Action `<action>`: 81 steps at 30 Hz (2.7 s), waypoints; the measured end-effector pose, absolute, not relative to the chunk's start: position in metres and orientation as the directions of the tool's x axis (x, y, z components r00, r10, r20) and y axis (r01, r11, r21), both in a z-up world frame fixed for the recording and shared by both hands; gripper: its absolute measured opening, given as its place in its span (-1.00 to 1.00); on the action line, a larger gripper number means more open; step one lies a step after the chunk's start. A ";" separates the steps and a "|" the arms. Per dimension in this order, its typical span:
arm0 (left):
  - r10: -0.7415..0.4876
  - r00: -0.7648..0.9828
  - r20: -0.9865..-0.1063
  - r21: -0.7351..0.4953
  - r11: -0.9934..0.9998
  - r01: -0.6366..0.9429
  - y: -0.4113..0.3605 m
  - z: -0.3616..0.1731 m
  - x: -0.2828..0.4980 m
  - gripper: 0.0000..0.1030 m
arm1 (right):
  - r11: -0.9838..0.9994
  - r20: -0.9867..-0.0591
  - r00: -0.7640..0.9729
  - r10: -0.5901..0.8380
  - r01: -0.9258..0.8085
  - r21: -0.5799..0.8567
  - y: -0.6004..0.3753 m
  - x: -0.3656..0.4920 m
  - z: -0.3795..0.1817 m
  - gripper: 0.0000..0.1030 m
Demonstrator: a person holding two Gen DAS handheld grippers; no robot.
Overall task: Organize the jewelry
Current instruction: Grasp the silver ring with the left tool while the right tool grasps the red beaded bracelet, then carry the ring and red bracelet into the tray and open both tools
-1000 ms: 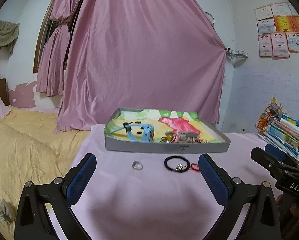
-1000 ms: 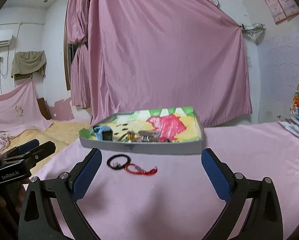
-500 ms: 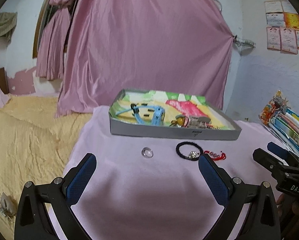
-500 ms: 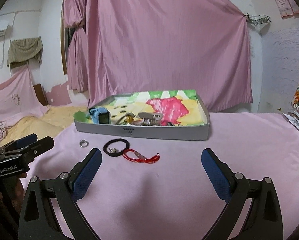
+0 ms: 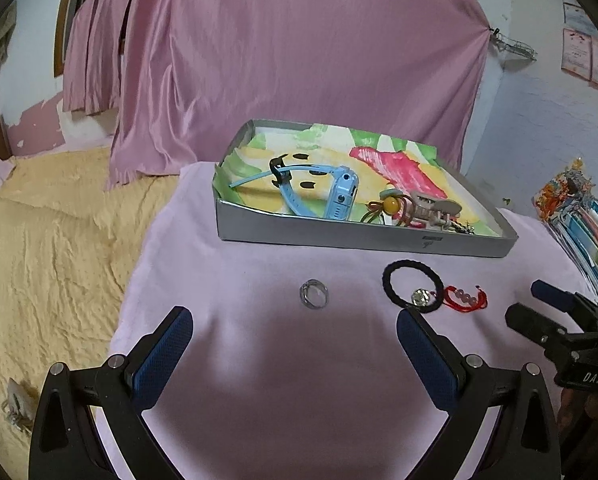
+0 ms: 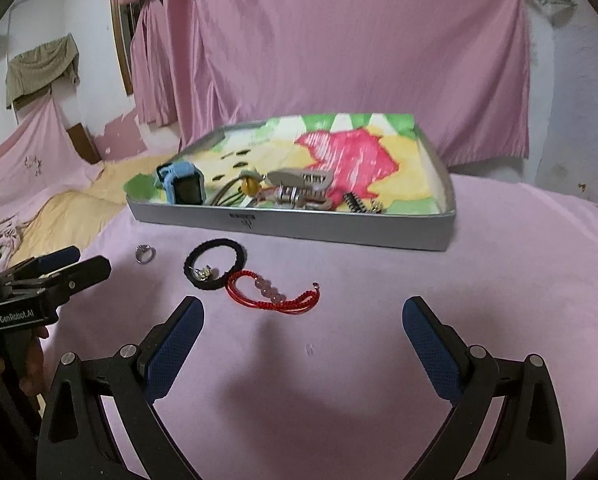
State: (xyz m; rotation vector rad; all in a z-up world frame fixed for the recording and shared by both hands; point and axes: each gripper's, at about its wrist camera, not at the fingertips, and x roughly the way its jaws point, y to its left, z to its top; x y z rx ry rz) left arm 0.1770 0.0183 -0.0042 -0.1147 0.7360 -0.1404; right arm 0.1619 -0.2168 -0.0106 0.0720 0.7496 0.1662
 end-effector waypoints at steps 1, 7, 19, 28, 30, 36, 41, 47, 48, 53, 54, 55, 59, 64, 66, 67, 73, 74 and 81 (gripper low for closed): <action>-0.170 0.728 -0.664 -0.154 0.984 0.090 0.017 -0.005 0.180 0.98 | 0.984 -0.680 0.712 0.178 -0.131 0.120 -0.215 0.165 -0.012 0.89; -0.186 0.698 -0.691 -0.145 0.982 0.118 0.009 -0.008 0.195 0.54 | 0.972 -0.749 0.623 0.228 -0.192 0.136 -0.204 0.184 -0.023 0.29; -0.223 0.630 -0.744 -0.164 0.975 0.152 -0.001 -0.019 0.209 0.03 | 0.960 -0.788 0.589 0.182 -0.281 0.011 -0.177 0.199 -0.021 0.09; -0.202 0.627 -0.752 -0.122 0.978 0.169 -0.008 -0.020 0.210 -0.25 | 0.951 -0.779 0.592 0.206 -0.309 0.017 -0.176 0.191 -0.017 -0.33; -0.197 0.628 -0.753 -0.121 0.979 0.162 -0.008 -0.019 0.210 -0.33 | 0.950 -0.778 0.592 0.210 -0.312 0.019 -0.176 0.191 -0.017 -0.43; -0.189 0.626 -0.756 -0.126 0.981 0.145 -0.005 -0.019 0.216 -0.57 | 0.949 -0.776 0.591 0.222 -0.315 0.032 -0.177 0.190 -0.018 -0.61; -0.170 0.627 -0.760 -0.099 0.984 0.146 -0.009 -0.019 0.218 -0.66 | 0.947 -0.776 0.589 0.225 -0.319 0.033 -0.177 0.190 -0.018 -0.68; -0.189 0.627 -0.756 -0.108 0.980 0.165 -0.010 -0.018 0.214 -0.87 | 0.934 -0.772 0.574 0.271 -0.352 0.066 -0.177 0.185 -0.019 -0.71; -0.194 0.627 -0.754 -0.111 0.979 0.169 -0.011 -0.018 0.212 -0.87 | 0.932 -0.771 0.572 0.279 -0.354 0.074 -0.177 0.184 -0.019 -0.71; -0.216 0.637 -0.740 -0.108 0.973 0.205 -0.018 -0.020 0.200 -0.87 | 0.928 -0.758 0.567 0.321 -0.348 0.133 -0.185 0.178 -0.021 -0.75; -0.222 0.637 -0.738 -0.111 0.971 0.210 -0.019 -0.020 0.198 -0.87 | 0.928 -0.754 0.570 0.326 -0.347 0.139 -0.186 0.177 -0.022 -0.75; -0.233 0.634 -0.737 -0.120 0.969 0.217 -0.020 -0.020 0.196 -0.87 | 0.928 -0.747 0.575 0.332 -0.343 0.149 -0.188 0.174 -0.023 -0.75; -0.258 0.635 -0.728 -0.145 0.963 0.225 -0.021 -0.017 0.190 -0.87 | 0.926 -0.727 0.584 0.360 -0.319 0.202 -0.197 0.167 -0.025 -0.76; -0.286 0.655 -0.700 -0.180 0.957 0.226 -0.024 -0.005 0.186 -0.88 | 0.925 -0.693 0.616 0.375 -0.299 0.234 -0.206 0.163 -0.022 -0.95; -0.299 0.664 -0.686 -0.196 0.954 0.227 -0.026 0.000 0.187 -0.88 | 0.928 -0.692 0.622 0.366 -0.296 0.225 -0.207 0.164 -0.020 -0.95; -0.305 0.667 -0.680 -0.201 0.952 0.230 -0.028 0.003 0.188 -0.88 | 0.930 -0.692 0.625 0.361 -0.292 0.222 -0.208 0.165 -0.020 -0.95; -0.307 0.667 -0.679 -0.192 0.951 0.242 -0.039 0.006 0.190 -0.88 | 0.929 -0.688 0.626 0.368 -0.282 0.240 -0.214 0.168 -0.022 -0.95; -0.308 0.668 -0.677 -0.193 0.951 0.242 -0.039 0.007 0.190 -0.88 | 0.928 -0.683 0.630 0.370 -0.282 0.242 -0.215 0.170 -0.021 -0.95; -0.321 0.701 -0.637 -0.215 0.947 0.237 -0.040 0.023 0.203 -0.88 | 0.936 -0.630 0.692 0.351 -0.274 0.221 -0.228 0.181 0.001 -0.95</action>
